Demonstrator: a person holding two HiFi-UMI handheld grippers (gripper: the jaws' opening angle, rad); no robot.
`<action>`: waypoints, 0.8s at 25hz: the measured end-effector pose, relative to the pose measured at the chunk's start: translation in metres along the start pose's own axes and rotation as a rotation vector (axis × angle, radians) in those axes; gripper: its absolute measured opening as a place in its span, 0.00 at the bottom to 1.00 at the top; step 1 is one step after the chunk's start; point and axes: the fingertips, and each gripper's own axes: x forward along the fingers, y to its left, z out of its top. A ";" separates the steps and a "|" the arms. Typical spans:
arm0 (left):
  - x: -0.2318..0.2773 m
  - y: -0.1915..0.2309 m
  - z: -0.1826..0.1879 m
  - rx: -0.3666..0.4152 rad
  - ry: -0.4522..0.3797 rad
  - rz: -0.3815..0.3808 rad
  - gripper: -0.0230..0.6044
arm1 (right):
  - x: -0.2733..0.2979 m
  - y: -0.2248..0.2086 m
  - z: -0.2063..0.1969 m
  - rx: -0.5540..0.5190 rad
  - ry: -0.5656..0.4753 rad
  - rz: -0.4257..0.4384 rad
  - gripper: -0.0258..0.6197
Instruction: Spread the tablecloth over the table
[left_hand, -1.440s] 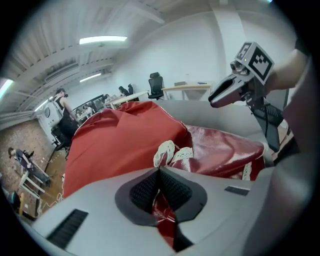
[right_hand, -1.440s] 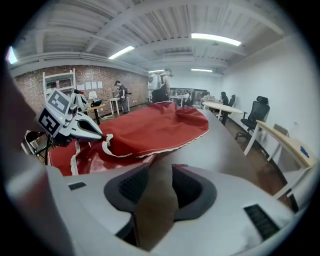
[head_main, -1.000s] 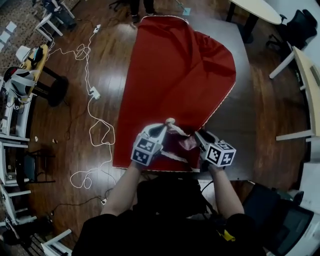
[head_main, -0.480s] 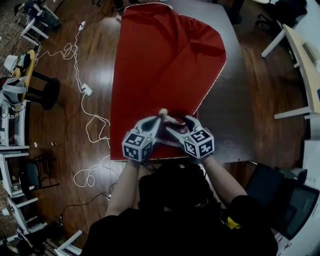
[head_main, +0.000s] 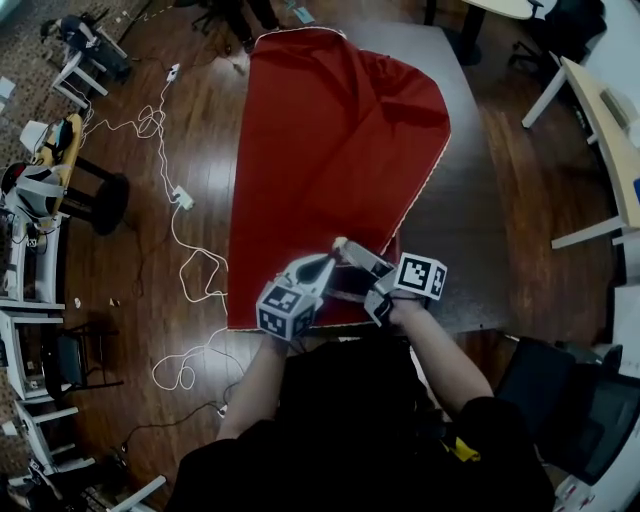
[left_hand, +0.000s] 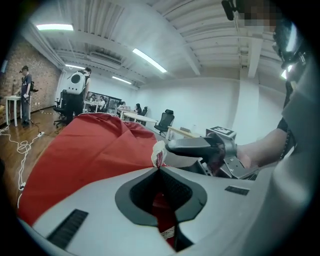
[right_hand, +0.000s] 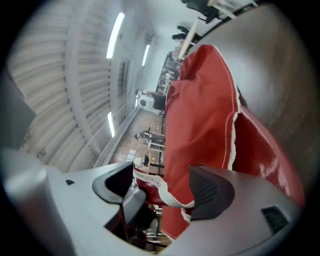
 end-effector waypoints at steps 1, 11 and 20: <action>-0.001 -0.007 -0.001 0.004 -0.002 -0.013 0.05 | -0.001 -0.003 0.001 0.074 -0.006 0.016 0.60; 0.019 -0.105 -0.015 0.143 0.039 -0.136 0.05 | -0.017 -0.017 -0.011 0.172 0.208 0.070 0.60; 0.059 -0.168 -0.015 0.158 0.036 -0.067 0.05 | -0.072 -0.037 0.004 0.047 0.369 0.059 0.05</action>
